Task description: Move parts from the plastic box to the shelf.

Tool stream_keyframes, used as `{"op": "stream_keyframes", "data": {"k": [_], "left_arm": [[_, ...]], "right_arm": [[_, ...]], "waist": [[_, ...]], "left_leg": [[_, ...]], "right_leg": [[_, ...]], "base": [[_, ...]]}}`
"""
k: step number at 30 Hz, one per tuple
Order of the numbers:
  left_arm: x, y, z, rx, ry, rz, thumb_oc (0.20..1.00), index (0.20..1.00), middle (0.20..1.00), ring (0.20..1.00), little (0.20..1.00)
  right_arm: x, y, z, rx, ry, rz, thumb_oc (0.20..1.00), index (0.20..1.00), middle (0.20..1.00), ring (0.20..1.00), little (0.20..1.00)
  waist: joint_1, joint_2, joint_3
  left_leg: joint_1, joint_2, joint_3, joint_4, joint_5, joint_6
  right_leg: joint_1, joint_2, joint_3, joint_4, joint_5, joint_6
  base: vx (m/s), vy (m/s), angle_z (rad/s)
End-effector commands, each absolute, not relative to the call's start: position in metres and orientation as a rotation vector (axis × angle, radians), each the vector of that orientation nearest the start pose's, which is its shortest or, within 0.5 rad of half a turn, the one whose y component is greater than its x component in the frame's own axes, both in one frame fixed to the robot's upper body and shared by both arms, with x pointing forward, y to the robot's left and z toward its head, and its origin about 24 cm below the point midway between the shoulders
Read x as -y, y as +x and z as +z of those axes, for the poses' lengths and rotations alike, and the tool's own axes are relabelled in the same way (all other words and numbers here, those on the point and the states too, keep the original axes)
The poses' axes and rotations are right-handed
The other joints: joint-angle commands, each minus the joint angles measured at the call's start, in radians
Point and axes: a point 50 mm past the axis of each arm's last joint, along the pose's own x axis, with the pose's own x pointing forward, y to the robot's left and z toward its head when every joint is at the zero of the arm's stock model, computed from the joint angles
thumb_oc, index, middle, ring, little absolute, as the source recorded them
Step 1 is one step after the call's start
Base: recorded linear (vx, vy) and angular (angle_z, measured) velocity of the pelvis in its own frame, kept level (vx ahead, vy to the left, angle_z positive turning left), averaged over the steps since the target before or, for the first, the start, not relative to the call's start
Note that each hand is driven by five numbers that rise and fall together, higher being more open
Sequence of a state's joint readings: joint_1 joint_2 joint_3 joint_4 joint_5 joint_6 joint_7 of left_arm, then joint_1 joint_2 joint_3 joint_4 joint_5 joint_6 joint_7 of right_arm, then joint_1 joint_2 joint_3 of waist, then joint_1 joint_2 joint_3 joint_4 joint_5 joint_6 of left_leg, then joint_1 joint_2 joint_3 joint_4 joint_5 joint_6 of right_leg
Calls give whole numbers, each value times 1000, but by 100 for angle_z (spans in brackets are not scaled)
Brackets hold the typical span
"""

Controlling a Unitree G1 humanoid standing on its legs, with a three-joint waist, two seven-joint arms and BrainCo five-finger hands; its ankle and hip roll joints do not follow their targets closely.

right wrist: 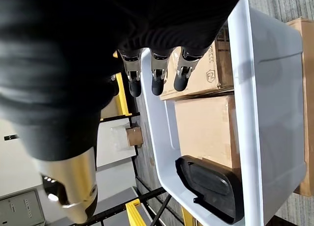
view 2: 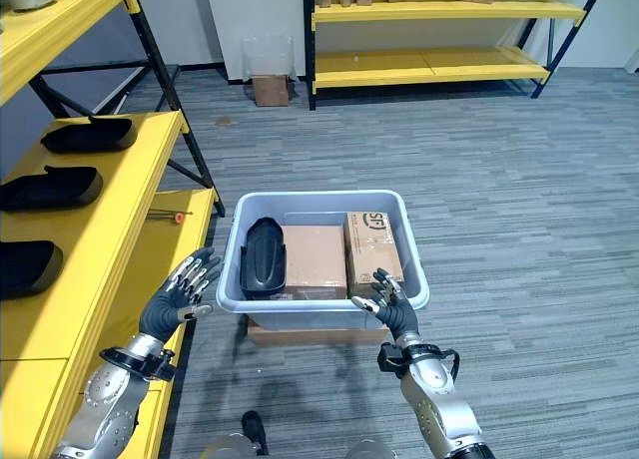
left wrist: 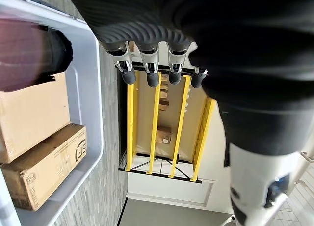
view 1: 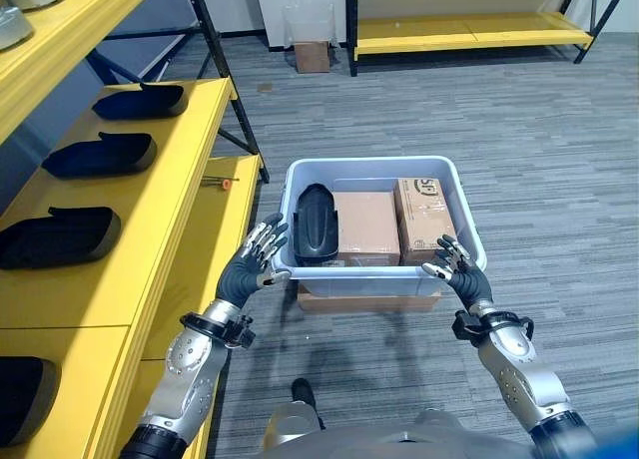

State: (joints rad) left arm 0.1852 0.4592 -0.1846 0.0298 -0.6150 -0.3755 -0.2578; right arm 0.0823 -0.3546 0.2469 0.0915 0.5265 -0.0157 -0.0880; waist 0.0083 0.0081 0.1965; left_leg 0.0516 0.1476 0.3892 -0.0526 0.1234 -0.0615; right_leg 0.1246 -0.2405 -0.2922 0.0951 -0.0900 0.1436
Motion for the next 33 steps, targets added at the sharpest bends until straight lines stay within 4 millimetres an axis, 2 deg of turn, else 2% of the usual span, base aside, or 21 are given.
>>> {"op": "stream_keyframes", "data": {"k": [1, 6, 8, 9, 10, 11, 13, 14, 15, 16, 18, 19, 20, 21, 26, 33], "left_arm": [[-200, 215, 66, 262, -145, -332, 1000, 1000, 1000, 1000, 1000], [-197, 215, 77, 314, -51, -379, 1000, 1000, 1000, 1000, 1000], [-197, 216, 76, 294, -122, -414, 1000, 1000, 1000, 1000, 1000], [-196, 217, 72, 267, -161, -427, 1000, 1000, 1000, 1000, 1000], [-195, 216, 71, 264, -141, -448, 1000, 1000, 1000, 1000, 1000], [-187, 216, 73, 285, -77, -482, 1000, 1000, 1000, 1000, 1000], [-187, 215, 76, 301, -129, -457, 1000, 1000, 1000, 1000, 1000], [-185, 219, 81, 324, -128, -434, 1000, 1000, 1000, 1000, 1000], [-182, 223, 85, 339, -86, -434, 1000, 1000, 1000, 1000, 1000], [-177, 227, 87, 351, -44, -426, 1000, 1000, 1000, 1000, 1000], [-181, 230, 88, 367, -69, -346, 1000, 1000, 1000, 1000, 1000], [-183, 230, 89, 377, -66, -320, 1000, 1000, 1000, 1000, 1000], [-187, 232, 97, 427, -102, -279, 1000, 1000, 1000, 1000, 1000], [-188, 232, 99, 430, -139, -283, 1000, 1000, 1000, 1000, 1000], [-188, 227, 93, 389, -147, -321, 1000, 1000, 1000, 1000, 1000], [-178, 227, 95, 388, -165, -386, 1000, 1000, 1000, 1000, 1000]], "right_arm": [[169, 246, 37, -66, 186, 135, 1000, 1000, 1000, 1000, 1000], [163, 257, 52, -6, 171, 140, 1000, 1000, 1000, 1000, 1000], [168, 261, 55, -6, 190, 103, 1000, 1000, 1000, 1000, 1000], [166, 262, 51, -31, 238, 79, 1000, 1000, 1000, 1000, 1000], [165, 262, 49, -47, 246, 72, 1000, 1000, 1000, 1000, 1000], [164, 260, 40, -103, 233, 59, 1000, 1000, 1000, 1000, 1000], [165, 256, 34, -128, 233, 69, 1000, 1000, 1000, 1000, 1000], [161, 257, 38, -94, 217, 98, 1000, 1000, 1000, 1000, 1000], [158, 259, 41, -70, 210, 111, 1000, 1000, 1000, 1000, 1000], [155, 262, 44, -49, 214, 125, 1000, 1000, 1000, 1000, 1000], [156, 265, 49, -11, 184, 162, 1000, 1000, 1000, 1000, 1000], [156, 265, 49, -9, 169, 167, 1000, 1000, 1000, 1000, 1000], [156, 266, 51, -21, 134, 183, 1000, 1000, 1000, 1000, 1000], [159, 265, 50, -30, 116, 168, 1000, 1000, 1000, 1000, 1000], [172, 264, 52, -17, 91, 133, 1000, 1000, 1000, 1000, 1000], [169, 279, 68, 63, 45, 137, 1000, 1000, 1000, 1000, 1000]], "waist": [[29, -1, 2], [65, -23, 4], [82, -37, 4], [92, -47, 10], [95, -51, 13], [81, -54, 32], [64, -58, 46], [52, -77, 59], [44, -92, 72], [42, -100, 84], [43, -98, 87], [46, -95, 89], [60, -86, 92], [67, -79, 93], [66, -55, 90], [87, -26, 119]], "left_leg": [[-1, 68, -98, 46, -25, -34], [-26, 37, -122, 86, -57, -8], [-42, 18, -129, 113, -77, 19], [-33, -1, -132, 115, -96, 45], [-29, -8, -132, 116, -105, 54], [4, -11, -139, 96, -119, 77], [18, -6, -139, 86, -125, 71], [17, 3, -132, 89, -138, 52], [17, 6, -137, 102, -161, 47], [14, 12, -138, 121, -183, 43], [-14, 50, -130, 141, -167, 17], [-21, 60, -117, 142, -155, 6], [-38, 93, -80, 138, -118, -31], [-45, 105, -76, 136, -104, -40], [-30, 128, -83, 120, -78, -49], [-50, 116, -129, 118, -76, -48]], "right_leg": [[-30, 3, -19, 53, 28, -29], [-14, -15, -23, 73, 12, -17], [-7, -25, -26, 127, -7, -15], [-42, -54, -32, 241, 45, -1], [-63, -68, -28, 292, 64, 4], [-164, -69, 19, 422, 150, 16], [-192, -55, 49, 346, 173, 19], [-206, -66, 45, 128, 201, 33], [-224, -82, 60, 86, 286, 57], [-255, -100, 76, 77, 329, 73], [-217, -69, 41, 9, 237, 71], [-207, -68, 21, 6, 230, 67], [-173, -55, -41, 2, 195, 57], [-165, -53, -60, 13, 172, 51], [-158, -57, -72, 64, 123, 26], [-186, -64, -53, 108, 107, 23]], "base": [[75, 179, 3], [61, 185, 6], [79, 248, 9], [96, 232, 11], [152, 161, -1], [145, 16, -5], [110, -184, 3], [46, -400, 31], [35, -453, 20], [47, -362, 17], [86, -278, 13], [32, -244, 28], [21, -156, 30], [68, -155, 14], [123, -18, -14], [78, 33, 9]]}}
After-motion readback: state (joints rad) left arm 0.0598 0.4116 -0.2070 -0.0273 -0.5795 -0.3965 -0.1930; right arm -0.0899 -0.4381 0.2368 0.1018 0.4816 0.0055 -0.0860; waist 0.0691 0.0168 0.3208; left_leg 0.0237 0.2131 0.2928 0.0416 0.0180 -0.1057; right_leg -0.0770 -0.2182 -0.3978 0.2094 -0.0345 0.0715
